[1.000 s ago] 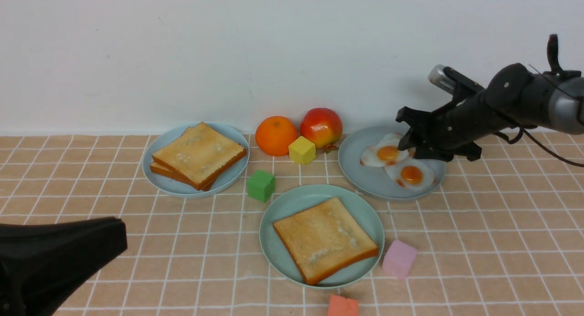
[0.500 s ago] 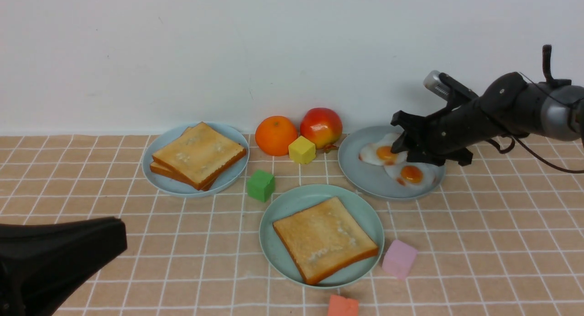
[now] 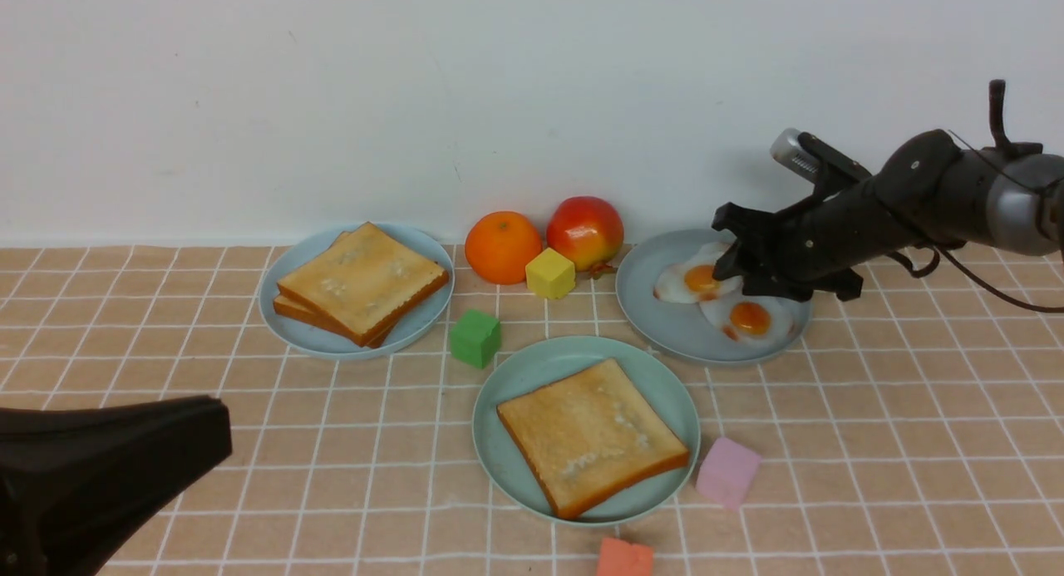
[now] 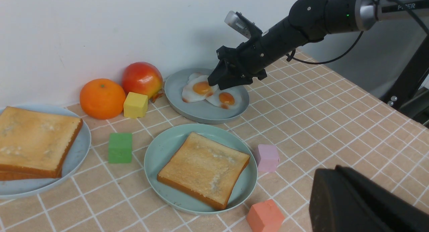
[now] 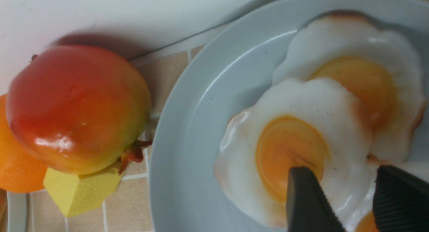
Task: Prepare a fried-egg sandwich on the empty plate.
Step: Use the right arm to grab a fried egg
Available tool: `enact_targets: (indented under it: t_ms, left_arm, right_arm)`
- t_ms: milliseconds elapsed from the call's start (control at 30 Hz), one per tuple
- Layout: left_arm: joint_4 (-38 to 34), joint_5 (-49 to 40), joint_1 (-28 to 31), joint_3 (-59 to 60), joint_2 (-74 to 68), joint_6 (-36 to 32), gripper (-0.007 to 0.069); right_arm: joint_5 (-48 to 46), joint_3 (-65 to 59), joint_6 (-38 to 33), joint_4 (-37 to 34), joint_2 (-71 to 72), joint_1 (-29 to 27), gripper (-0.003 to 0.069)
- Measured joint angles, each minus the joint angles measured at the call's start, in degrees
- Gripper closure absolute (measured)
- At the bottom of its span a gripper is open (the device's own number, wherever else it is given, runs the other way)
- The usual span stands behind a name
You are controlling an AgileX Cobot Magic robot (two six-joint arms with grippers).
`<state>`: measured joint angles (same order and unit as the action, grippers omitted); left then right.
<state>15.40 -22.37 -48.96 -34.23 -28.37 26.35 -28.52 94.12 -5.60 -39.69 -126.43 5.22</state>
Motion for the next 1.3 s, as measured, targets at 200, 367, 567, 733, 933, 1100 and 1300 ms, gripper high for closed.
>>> enact_targets:
  t_ms: [200, 367, 567, 733, 933, 1100, 1300]
  left_arm:
    - [0.0, 0.0, 0.0, 0.0, 0.0, 0.0, 0.0638]
    - [0.0, 0.0, 0.0, 0.0, 0.0, 0.0, 0.0637]
    - [0.0, 0.0, 0.0, 0.0, 0.0, 0.0, 0.0637]
    - [0.0, 0.0, 0.0, 0.0, 0.0, 0.6, 0.0636]
    - [0.0, 0.0, 0.0, 0.0, 0.0, 0.8, 0.0634]
    - [0.1, 0.0, 0.0, 0.0, 0.0, 0.8, 0.0634]
    - [0.0, 0.0, 0.0, 0.0, 0.0, 0.8, 0.0628]
  right_arm:
    - [1.1, 0.0, 0.0, -1.3, -1.0, 0.0, 0.0355]
    - [2.2, 0.0, 0.0, -3.0, -1.6, 0.0, 0.0355]
    - [2.9, 0.0, -0.1, -3.5, -1.7, 0.0, 0.0357]
    - [3.8, 0.0, -0.3, -3.6, -2.0, 0.0, 0.0412]
    - [4.3, 0.0, -0.3, -3.8, -2.1, 0.0, 0.0540]
    - [4.5, 0.0, -0.3, -5.0, -2.2, 0.0, 0.0600]
    - [3.6, 0.0, -1.9, -5.2, -1.1, 0.0, 0.0600]
